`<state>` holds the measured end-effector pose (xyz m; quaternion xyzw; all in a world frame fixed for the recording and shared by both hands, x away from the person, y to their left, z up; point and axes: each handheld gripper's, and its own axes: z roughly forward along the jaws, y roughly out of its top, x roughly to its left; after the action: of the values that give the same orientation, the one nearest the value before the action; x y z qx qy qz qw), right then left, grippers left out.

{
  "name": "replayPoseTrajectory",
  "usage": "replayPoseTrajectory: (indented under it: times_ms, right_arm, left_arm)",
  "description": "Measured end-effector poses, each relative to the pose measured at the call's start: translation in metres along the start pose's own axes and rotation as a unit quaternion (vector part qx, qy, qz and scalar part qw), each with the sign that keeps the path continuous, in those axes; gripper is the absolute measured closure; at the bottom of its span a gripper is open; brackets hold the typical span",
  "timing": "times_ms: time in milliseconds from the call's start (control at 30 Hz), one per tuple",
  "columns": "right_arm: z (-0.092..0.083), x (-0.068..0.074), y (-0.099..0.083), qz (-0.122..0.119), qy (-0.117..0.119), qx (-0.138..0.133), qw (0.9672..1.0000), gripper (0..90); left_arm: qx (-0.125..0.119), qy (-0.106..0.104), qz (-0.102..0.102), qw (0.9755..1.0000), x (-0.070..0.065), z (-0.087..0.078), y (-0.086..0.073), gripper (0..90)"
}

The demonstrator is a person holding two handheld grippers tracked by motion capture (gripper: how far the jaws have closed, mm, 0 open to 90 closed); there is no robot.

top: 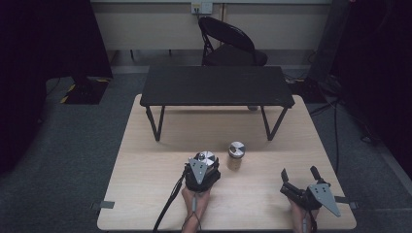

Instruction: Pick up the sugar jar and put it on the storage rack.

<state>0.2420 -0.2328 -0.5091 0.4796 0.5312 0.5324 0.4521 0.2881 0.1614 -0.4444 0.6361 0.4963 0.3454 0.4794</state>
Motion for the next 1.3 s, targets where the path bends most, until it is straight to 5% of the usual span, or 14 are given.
replayPoseTrajectory:
  times_ms: [467, 1300]
  right_arm:
    - [0.000, 0.000, 0.000, 0.000, -0.001, 0.000, 1.0000, 0.0]
    - [0.000, 0.000, 0.000, 0.000, -0.001, 0.000, 1.0000, 0.0]
  left_arm:
    - [0.000, -0.004, -0.009, 1.0000, 0.003, -0.006, 0.004, 31.5]
    - [-0.019, -0.020, 0.008, 0.9996, 0.000, -0.035, 0.048, 31.5]
